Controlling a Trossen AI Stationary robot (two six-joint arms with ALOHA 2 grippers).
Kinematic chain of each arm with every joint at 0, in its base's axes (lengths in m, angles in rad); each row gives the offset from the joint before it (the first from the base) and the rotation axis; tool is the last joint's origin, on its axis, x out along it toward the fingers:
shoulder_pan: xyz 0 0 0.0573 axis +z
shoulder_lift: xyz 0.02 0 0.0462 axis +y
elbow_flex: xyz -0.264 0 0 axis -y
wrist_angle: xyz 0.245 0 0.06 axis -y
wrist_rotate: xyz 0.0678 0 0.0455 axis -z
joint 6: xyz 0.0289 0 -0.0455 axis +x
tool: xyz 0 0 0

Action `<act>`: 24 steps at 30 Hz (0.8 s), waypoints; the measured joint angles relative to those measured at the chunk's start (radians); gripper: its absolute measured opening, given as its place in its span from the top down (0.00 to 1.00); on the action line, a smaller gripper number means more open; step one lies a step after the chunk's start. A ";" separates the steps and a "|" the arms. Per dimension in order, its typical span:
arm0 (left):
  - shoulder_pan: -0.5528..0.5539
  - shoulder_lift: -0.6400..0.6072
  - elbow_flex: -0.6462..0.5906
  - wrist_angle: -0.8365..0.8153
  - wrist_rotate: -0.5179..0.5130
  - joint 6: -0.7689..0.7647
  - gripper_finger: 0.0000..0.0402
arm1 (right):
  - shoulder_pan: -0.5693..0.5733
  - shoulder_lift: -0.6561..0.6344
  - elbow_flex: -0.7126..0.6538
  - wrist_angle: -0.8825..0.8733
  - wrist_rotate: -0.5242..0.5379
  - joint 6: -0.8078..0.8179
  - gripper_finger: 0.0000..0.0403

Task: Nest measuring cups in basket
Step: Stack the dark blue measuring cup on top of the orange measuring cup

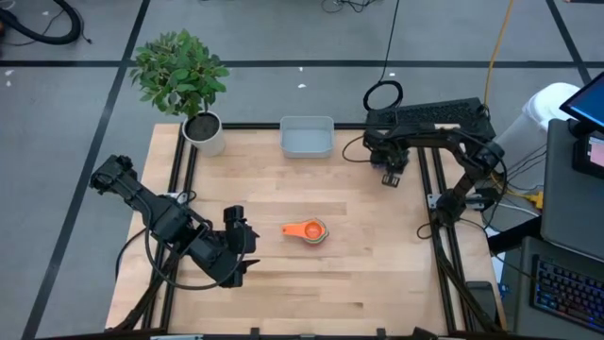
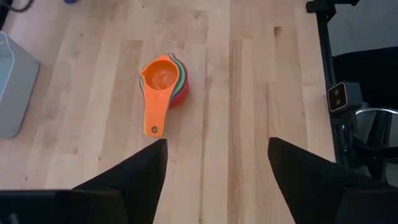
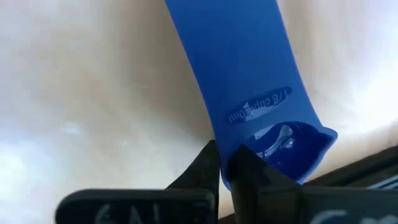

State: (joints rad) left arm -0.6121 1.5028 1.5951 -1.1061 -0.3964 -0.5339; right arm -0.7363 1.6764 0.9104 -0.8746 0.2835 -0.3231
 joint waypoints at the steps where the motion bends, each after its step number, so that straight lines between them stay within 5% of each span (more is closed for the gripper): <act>1: 0.000 0.000 0.000 0.000 -0.002 0.000 0.29 | 0.019 -0.001 0.000 -0.003 -0.002 0.009 0.99; 15: 0.011 0.000 -0.001 -0.067 -0.062 -0.001 0.34 | 0.379 -0.304 0.055 -0.038 -0.141 0.307 1.00; 24: 0.049 0.000 -0.043 -0.065 -0.052 0.001 0.43 | 0.798 -0.302 0.237 -0.015 -0.136 0.566 1.00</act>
State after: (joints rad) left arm -0.5635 1.5032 1.5518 -1.1712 -0.4481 -0.5324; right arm 0.0614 1.3746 1.1479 -0.8900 0.1477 0.2428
